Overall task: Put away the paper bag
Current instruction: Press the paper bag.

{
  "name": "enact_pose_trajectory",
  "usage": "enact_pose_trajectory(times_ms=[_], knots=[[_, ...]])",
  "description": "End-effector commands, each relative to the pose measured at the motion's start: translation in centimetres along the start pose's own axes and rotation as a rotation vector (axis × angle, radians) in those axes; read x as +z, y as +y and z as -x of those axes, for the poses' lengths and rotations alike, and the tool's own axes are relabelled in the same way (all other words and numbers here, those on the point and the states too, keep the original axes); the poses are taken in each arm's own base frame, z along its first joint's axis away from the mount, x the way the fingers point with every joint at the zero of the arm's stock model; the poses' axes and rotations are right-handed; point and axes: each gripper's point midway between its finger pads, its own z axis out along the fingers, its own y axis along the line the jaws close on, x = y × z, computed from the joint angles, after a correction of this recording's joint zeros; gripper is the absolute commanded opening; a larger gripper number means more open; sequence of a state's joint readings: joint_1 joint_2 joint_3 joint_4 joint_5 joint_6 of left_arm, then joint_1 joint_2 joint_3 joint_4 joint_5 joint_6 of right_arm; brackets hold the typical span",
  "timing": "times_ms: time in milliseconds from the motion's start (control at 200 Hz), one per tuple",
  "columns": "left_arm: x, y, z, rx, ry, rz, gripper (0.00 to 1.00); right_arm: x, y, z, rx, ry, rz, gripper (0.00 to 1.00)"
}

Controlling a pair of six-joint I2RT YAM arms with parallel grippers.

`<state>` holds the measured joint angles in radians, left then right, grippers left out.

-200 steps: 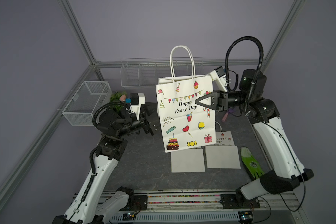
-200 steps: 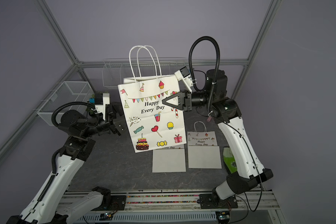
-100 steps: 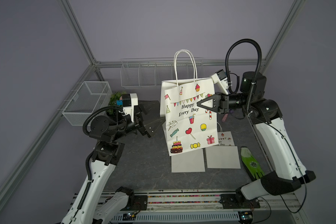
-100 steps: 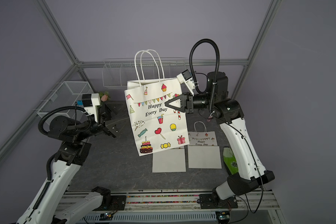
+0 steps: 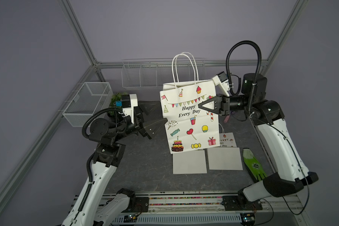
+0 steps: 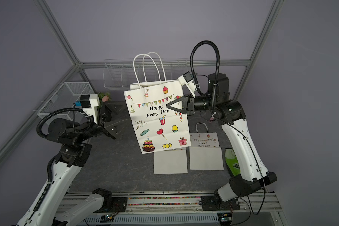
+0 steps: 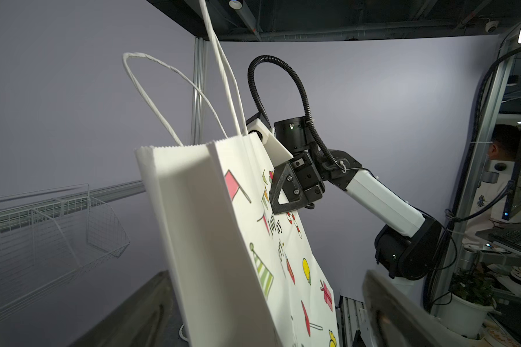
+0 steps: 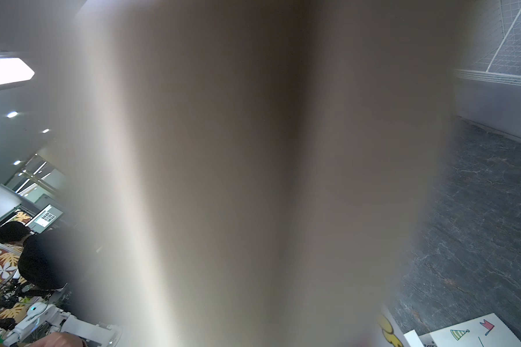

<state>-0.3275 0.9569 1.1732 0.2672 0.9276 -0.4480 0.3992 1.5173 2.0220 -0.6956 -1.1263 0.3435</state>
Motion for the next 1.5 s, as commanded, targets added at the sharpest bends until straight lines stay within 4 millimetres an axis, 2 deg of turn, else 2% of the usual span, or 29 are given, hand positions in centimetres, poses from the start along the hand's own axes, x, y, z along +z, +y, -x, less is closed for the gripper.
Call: enact_pose_trajectory(times_ms=[0, 170, 310, 425, 515, 635, 755, 795, 850, 924, 989, 1089, 1389, 1499], knots=[[0.4, 0.9, -0.6, -0.023, 0.025, 0.011, 0.99, 0.1, 0.9, -0.2, -0.016, 0.006, 0.052, 0.07], [1.3, 2.4, -2.0, -0.078, 0.059, 0.0, 0.99, 0.7, 2.7, -0.6, -0.024, 0.039, 0.148, 0.08], [1.9, 2.6, -2.9, -0.107, 0.087, -0.031, 1.0, 1.2, 3.0, -1.0, -0.028, 0.054, 0.172, 0.09], [2.2, 2.0, -3.5, -0.118, 0.115, -0.081, 0.88, 1.2, 2.8, -0.7, -0.048, 0.041, 0.145, 0.09], [2.3, 1.2, -3.9, -0.122, 0.139, -0.132, 0.82, 0.8, 2.6, 0.2, -0.093, 0.011, 0.074, 0.08], [2.3, 0.3, -4.3, -0.118, 0.164, -0.169, 0.84, 0.1, 2.3, 1.6, -0.138, -0.038, -0.011, 0.08], [2.1, -0.2, -4.3, -0.101, 0.17, -0.169, 0.84, -0.4, 2.1, 2.0, -0.151, -0.056, -0.043, 0.08], [2.1, -0.2, -4.2, -0.097, 0.168, -0.168, 0.81, -0.4, 2.0, 1.9, -0.147, -0.052, -0.043, 0.09], [2.1, -0.2, -4.1, -0.092, 0.163, -0.165, 0.71, -0.4, 2.0, 1.6, -0.144, -0.048, -0.04, 0.1], [2.2, 0.1, -3.9, -0.091, 0.154, -0.148, 0.51, -0.4, 1.8, 1.3, -0.136, -0.042, -0.038, 0.12], [2.3, 0.5, -3.9, -0.092, 0.149, -0.132, 0.38, -0.3, 1.7, 1.0, -0.129, -0.037, -0.036, 0.13], [2.3, 0.7, -3.7, -0.091, 0.137, -0.119, 0.26, -0.3, 1.6, 0.6, -0.128, -0.032, -0.037, 0.14], [2.4, 1.0, -3.6, -0.091, 0.128, -0.105, 0.0, -0.8, 1.9, 0.7, -0.154, -0.055, -0.065, 0.14], [2.4, 1.2, -3.6, -0.089, 0.124, -0.095, 0.0, -0.9, 2.0, 0.3, -0.158, -0.057, -0.069, 0.2]])
